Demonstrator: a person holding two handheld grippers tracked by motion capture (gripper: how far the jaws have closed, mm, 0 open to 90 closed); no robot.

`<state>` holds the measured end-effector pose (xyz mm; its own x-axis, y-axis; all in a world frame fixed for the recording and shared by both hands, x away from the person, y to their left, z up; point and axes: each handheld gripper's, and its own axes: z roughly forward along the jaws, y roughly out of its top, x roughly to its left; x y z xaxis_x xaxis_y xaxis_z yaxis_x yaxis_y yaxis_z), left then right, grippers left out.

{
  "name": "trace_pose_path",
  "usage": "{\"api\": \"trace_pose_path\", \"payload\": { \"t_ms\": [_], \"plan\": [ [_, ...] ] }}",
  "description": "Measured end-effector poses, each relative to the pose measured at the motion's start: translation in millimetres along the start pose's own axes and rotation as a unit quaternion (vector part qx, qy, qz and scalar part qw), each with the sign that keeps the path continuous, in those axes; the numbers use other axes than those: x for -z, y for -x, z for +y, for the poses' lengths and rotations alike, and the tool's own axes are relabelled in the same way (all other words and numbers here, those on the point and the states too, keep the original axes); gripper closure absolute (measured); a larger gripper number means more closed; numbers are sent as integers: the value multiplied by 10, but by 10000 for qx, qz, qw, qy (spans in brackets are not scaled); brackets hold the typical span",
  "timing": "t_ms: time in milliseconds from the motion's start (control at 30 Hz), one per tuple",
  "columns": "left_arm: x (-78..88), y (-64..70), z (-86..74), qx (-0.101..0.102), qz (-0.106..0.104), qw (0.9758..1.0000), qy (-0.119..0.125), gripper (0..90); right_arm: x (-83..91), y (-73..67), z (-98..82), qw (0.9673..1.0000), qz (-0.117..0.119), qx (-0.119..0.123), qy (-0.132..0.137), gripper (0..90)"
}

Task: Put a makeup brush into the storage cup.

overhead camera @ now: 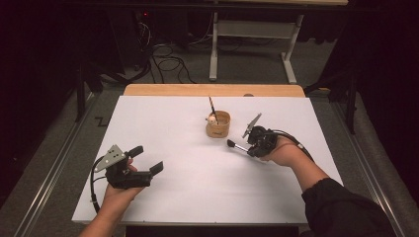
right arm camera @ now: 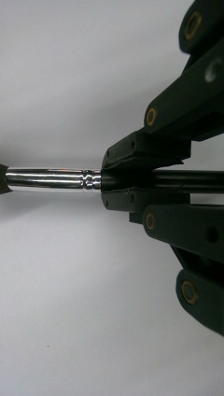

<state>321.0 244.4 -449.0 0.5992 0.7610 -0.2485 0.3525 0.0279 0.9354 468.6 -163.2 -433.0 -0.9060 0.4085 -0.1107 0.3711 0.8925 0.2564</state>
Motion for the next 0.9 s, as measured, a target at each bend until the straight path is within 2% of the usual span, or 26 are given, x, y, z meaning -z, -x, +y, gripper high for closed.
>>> {"api": "trace_pose_path", "payload": {
  "t_ms": [167,333,467,600,733,867,900],
  "plan": [
    [-14,10,-3,-18,-5,10000,-28,1,81,-71,-210,9990,-64,-426,154,805],
    [-32,21,-8,-39,-9,10000,-61,1,141,-130,-392,9953,-193,-912,266,805],
    [-44,28,-15,-33,-15,10000,-84,1,154,-187,-496,9897,-341,-1352,320,805],
    [-50,25,-21,-37,-8,9999,-115,2,143,-222,-567,9852,-514,-1589,385,804],
    [-57,16,-25,-38,-6,9999,-131,2,155,-248,-618,9780,-580,-1935,524,804],
    [-61,15,-27,-42,3,9999,-127,2,178,-256,-669,9733,-677,-2106,608,805],
    [-63,15,-28,-34,5,9999,-127,2,181,-262,-686,9712,-682,-2170,706,805]
  ]
}}
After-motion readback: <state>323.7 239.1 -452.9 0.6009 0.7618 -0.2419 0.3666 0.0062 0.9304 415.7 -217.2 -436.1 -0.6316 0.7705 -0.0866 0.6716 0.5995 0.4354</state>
